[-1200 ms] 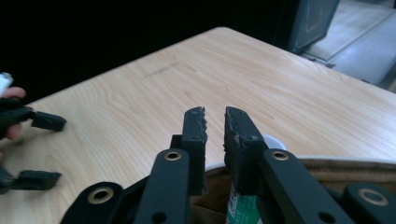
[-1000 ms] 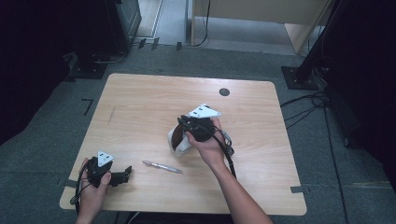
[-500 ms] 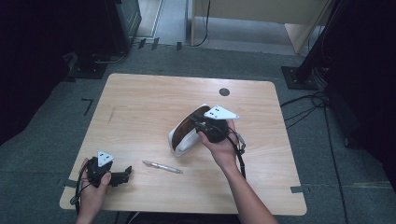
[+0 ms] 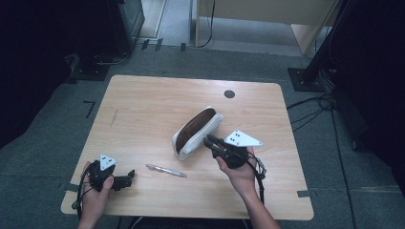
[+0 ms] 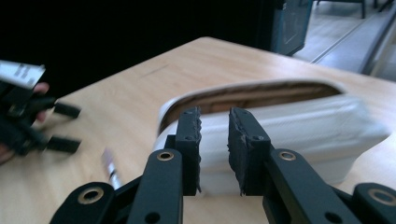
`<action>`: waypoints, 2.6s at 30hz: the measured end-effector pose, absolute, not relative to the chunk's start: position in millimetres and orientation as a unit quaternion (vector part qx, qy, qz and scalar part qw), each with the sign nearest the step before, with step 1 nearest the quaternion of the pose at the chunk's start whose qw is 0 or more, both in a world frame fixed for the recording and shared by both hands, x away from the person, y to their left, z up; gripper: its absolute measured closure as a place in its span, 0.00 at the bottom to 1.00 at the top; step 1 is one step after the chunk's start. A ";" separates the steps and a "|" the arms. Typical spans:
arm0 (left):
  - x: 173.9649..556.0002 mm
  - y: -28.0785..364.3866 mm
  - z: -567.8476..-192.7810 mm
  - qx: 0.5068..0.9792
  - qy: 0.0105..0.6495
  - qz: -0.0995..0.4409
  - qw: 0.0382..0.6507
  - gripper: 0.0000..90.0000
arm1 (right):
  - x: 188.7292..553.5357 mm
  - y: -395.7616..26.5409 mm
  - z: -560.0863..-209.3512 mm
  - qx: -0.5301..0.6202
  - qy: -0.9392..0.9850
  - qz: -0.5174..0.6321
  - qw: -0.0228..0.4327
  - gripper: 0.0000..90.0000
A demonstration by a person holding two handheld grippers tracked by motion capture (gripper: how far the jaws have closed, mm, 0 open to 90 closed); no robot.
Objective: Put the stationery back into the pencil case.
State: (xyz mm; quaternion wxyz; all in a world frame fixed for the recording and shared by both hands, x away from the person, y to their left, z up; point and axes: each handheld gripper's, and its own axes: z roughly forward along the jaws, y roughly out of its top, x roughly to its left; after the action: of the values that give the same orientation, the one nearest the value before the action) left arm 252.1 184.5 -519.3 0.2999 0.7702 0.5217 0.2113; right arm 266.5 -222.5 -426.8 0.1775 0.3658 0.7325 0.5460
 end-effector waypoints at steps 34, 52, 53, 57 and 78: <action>252.0 184.5 -519.3 0.771 0.520 0.211 0.300 0.00 | 251.5 -154.9 -520.9 0.326 0.817 0.472 0.052 0.79; 251.9 184.4 -519.4 0.772 0.520 0.211 0.300 0.00 | 249.4 -145.9 -522.2 0.301 0.849 0.430 0.063 0.83; 252.0 184.5 -519.3 0.772 0.519 0.211 0.300 0.00 | 248.8 -145.9 -522.1 0.299 0.850 0.429 0.065 0.83; 251.9 184.5 -519.4 0.772 0.520 0.211 0.300 0.00 | 246.7 -145.0 -522.0 0.296 0.852 0.425 0.076 0.85; 250.9 183.5 -519.2 0.774 0.516 0.208 0.302 0.00 | 238.8 -166.1 -504.0 0.299 0.827 0.470 0.073 0.91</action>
State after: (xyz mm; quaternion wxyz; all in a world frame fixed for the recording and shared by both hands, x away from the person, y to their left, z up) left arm 250.9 183.5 -519.2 0.3018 0.7739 0.5165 0.2079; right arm 238.8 -166.1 -504.0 0.0729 0.2985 0.8273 0.4703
